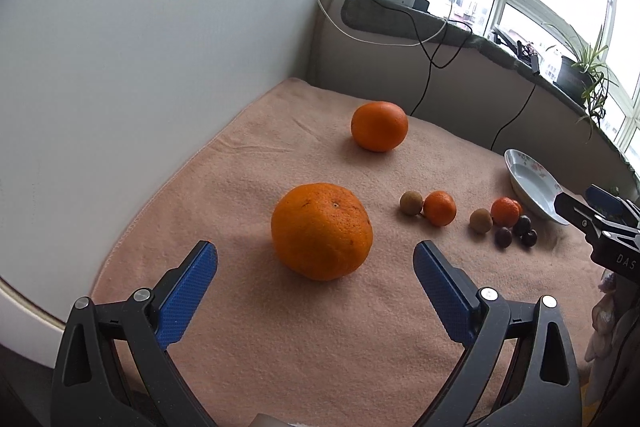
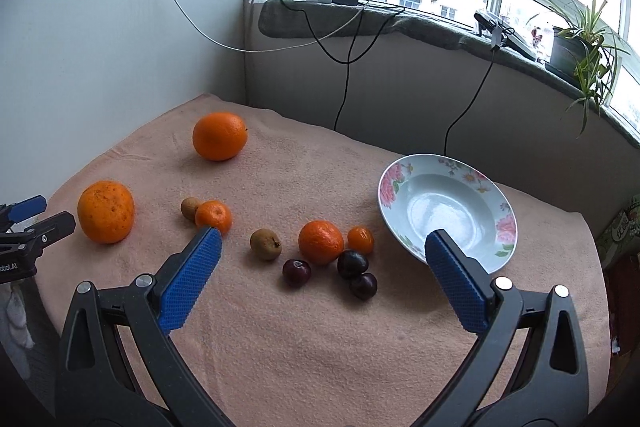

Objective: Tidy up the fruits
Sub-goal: 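Move the right tool toward the large orange on the towel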

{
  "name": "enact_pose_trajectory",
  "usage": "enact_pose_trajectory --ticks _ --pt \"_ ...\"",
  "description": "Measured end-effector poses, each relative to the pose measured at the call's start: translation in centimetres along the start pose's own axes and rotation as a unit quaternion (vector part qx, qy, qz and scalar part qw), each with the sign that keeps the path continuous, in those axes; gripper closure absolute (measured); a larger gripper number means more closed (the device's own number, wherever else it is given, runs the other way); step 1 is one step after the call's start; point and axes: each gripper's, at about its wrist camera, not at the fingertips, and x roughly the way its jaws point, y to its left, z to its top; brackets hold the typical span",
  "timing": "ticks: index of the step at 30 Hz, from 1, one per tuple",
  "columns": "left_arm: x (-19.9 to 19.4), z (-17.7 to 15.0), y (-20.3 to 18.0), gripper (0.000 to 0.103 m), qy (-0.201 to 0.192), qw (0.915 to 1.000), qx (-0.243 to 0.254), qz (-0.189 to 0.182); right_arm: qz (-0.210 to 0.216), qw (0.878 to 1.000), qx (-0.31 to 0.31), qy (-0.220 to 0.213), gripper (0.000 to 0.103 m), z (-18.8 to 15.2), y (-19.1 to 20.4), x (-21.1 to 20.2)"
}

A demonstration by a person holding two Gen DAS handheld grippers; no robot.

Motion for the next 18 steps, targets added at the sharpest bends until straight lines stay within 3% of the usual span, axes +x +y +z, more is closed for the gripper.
enact_pose_trajectory --ticks 18 --pt "2.9 -0.9 1.6 0.005 0.037 0.9988 -0.030 -0.011 0.121 0.988 -0.079 0.050 0.000 3.5 9.0 5.8"
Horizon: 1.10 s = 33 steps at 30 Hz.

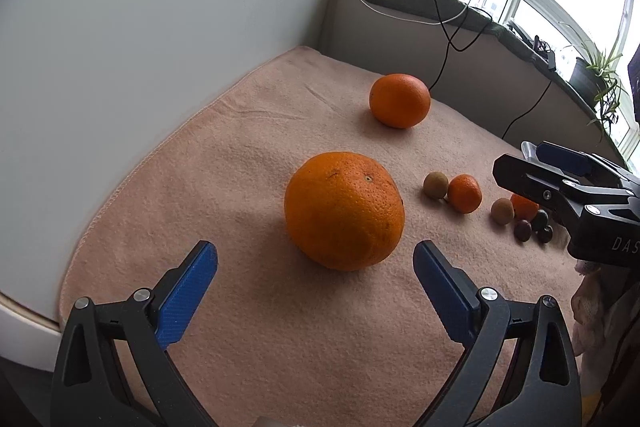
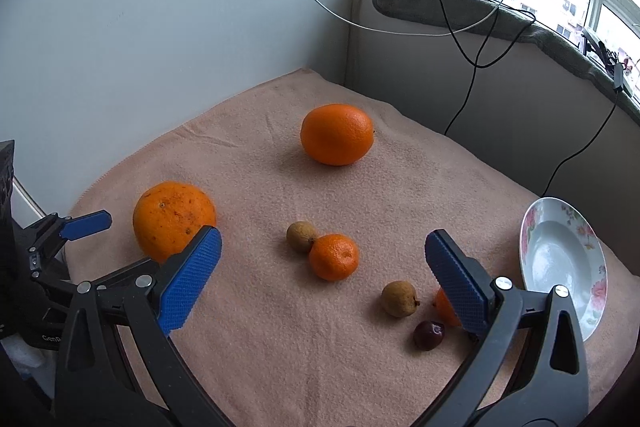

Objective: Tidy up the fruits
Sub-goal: 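Move the right tool toward the large orange on the towel, then close the right tool's fingers around the large orange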

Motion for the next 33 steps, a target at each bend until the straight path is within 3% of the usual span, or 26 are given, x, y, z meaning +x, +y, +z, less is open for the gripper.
enact_pose_trajectory --ticks 10,24,33 --pt "0.5 0.0 0.9 0.005 0.004 0.9999 -0.011 -0.009 0.045 0.999 -0.023 0.016 0.000 1.8 3.3 2.3" --pt "1.7 0.6 0.6 0.005 0.015 0.9987 -0.019 -0.045 0.135 0.988 0.012 0.074 0.000 2.4 3.6 6.6" --pt "1.9 0.7 0.6 0.008 0.019 0.9979 -0.019 -0.060 0.169 0.981 0.014 0.089 0.000 2.8 4.5 7.4"
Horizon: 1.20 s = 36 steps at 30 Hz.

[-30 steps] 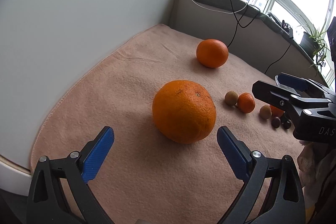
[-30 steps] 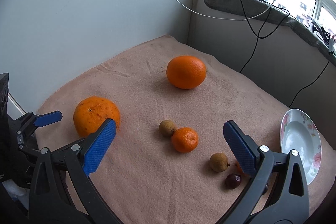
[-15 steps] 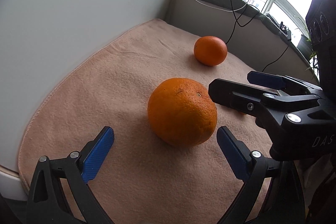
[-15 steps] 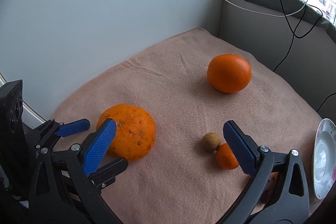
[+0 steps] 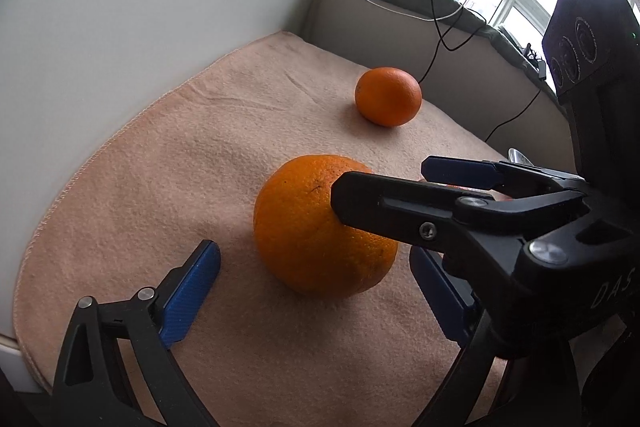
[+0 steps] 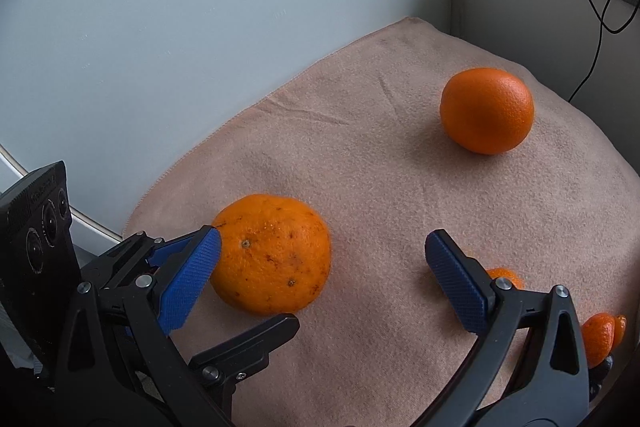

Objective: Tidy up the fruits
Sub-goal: 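Close the right tool's fingers around the large orange, then lift the large orange with the right tool and carry it over the floral plate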

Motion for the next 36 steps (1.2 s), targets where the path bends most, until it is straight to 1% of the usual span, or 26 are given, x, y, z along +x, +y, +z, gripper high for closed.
enact_pose_trajectory --ticks 8,12,14,19,20,21,24,28,30,31,36 --pt "0.2 0.3 0.1 0.013 0.002 1.0000 -0.003 -0.009 0.019 1.000 0.004 0.012 0.000 -0.2 0.4 0.8" --pt "0.2 0.4 0.1 0.014 0.004 0.9997 -0.008 -0.021 0.026 0.999 0.002 0.023 0.000 -0.5 0.8 1.2" --pt "0.2 0.3 0.0 0.019 0.006 0.9996 -0.006 -0.025 0.031 0.999 0.001 0.028 0.000 -0.7 0.9 1.5" --pt "0.4 0.3 -0.1 0.023 0.009 0.9992 -0.011 -0.037 0.043 0.998 0.011 0.034 0.000 -1.0 0.7 1.8" --pt "0.4 0.3 -0.1 0.027 0.009 0.9991 -0.012 -0.039 0.046 0.998 0.014 0.033 0.000 -1.1 0.6 1.7" --pt "0.3 0.3 -0.1 0.028 0.010 0.9990 -0.013 -0.041 0.050 0.998 0.016 0.033 0.000 -1.2 0.6 1.6" --pt "0.4 0.3 -0.1 0.030 0.009 0.9990 -0.010 -0.041 0.055 0.998 0.019 0.036 0.003 -1.2 0.5 1.6" --pt "0.5 0.3 0.0 0.032 0.009 0.9992 -0.008 -0.039 0.079 0.996 0.030 0.042 0.013 -1.4 0.4 1.8" --pt "0.4 0.3 0.0 0.034 0.008 0.9992 -0.006 -0.037 0.090 0.995 0.028 0.043 0.022 -1.4 0.7 1.8" --pt "0.4 0.3 0.0 0.034 0.008 0.9993 -0.005 -0.037 0.086 0.995 0.026 0.043 0.024 -1.4 0.8 1.8" --pt "0.2 0.2 -0.1 0.034 0.007 0.9994 -0.002 -0.033 0.079 0.996 0.021 0.039 0.024 -1.5 1.2 1.7"
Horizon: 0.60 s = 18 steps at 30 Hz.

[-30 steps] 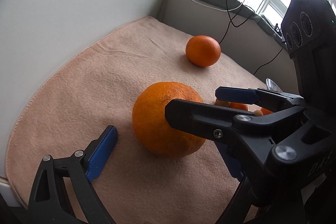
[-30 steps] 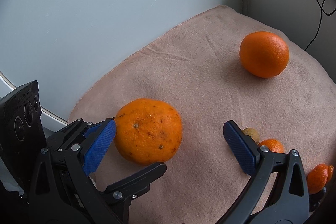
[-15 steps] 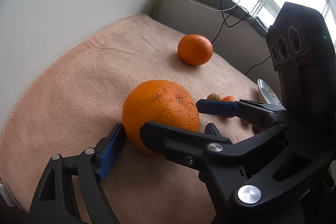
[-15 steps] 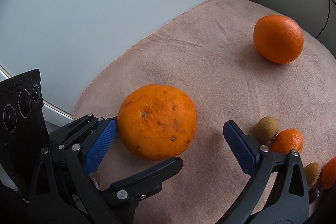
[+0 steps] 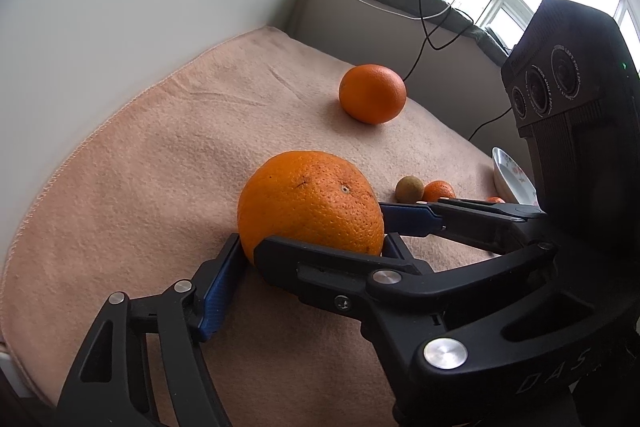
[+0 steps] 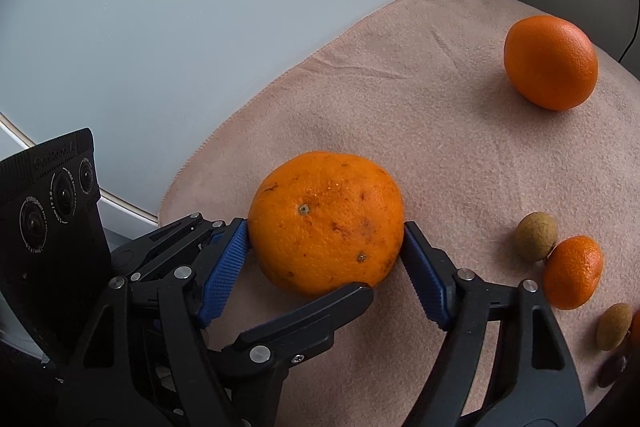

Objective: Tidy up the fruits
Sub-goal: 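Lift the large orange with the right tool and carry it over the floral plate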

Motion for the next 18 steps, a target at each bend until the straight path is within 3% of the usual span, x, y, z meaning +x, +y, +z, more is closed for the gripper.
enact_pose_trajectory --ticks 18 --pt "-0.2 0.1 -2.8 0.033 -0.004 0.9995 0.028 -0.010 -0.018 1.000 0.009 -0.024 0.025 -1.1 -0.9 -3.4"
